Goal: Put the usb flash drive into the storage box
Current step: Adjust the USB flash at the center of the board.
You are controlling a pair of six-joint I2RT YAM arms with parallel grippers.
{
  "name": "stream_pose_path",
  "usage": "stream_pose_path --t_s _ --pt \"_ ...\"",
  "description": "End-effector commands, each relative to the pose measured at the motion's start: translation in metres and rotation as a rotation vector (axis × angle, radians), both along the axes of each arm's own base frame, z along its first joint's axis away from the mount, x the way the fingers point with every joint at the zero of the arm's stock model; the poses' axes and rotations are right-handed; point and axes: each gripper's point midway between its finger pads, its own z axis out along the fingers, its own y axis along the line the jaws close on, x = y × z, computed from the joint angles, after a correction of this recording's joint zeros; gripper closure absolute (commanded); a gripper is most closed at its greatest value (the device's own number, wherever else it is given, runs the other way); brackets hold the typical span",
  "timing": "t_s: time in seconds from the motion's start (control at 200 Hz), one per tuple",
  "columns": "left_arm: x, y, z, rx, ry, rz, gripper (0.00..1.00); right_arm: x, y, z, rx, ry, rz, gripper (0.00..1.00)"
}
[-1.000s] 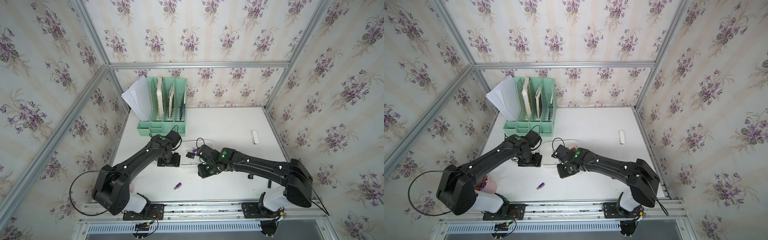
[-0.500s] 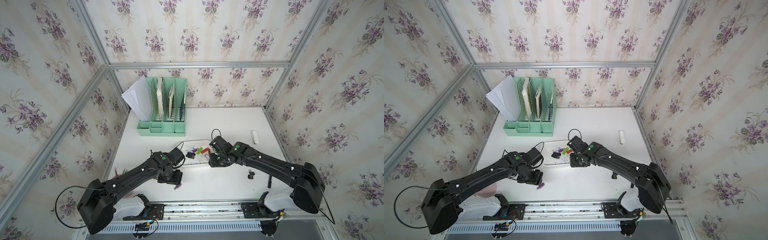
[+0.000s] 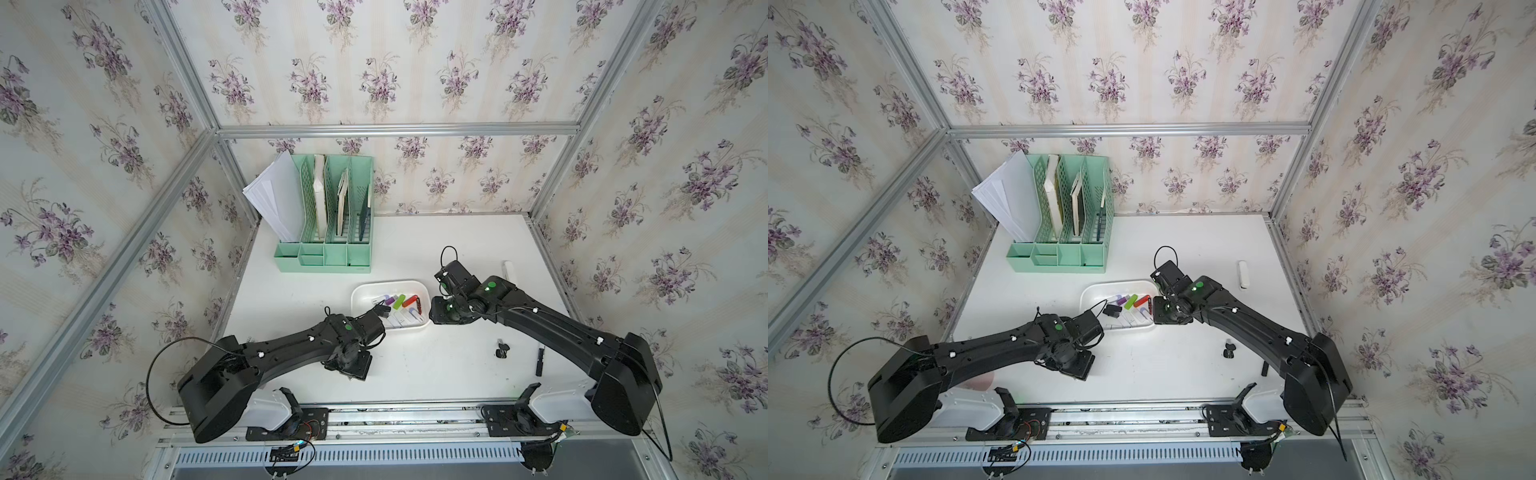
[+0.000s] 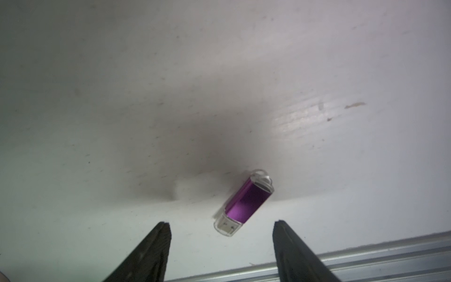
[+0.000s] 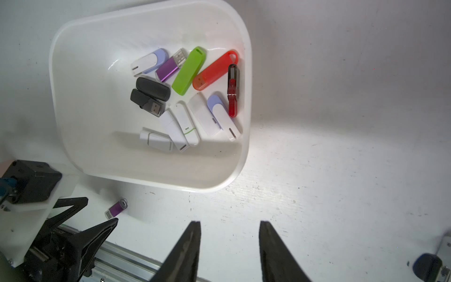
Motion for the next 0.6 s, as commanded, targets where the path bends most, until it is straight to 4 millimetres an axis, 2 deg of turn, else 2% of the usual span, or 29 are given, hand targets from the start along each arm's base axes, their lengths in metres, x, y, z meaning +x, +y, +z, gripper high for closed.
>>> stream_pose_path --t_s 0.0,0.39,0.594 --pt "0.008 -0.006 -0.002 -0.014 -0.031 -0.034 0.32 -0.001 -0.004 0.001 -0.011 0.002 0.005 0.55" --pt "0.0 -0.001 -0.013 0.001 -0.009 -0.051 0.43 -0.001 -0.007 -0.001 -0.008 0.005 0.004 0.56" --pt "-0.002 -0.006 -0.016 -0.001 -0.017 -0.068 0.44 0.0 -0.008 0.001 -0.01 0.001 0.004 0.56"
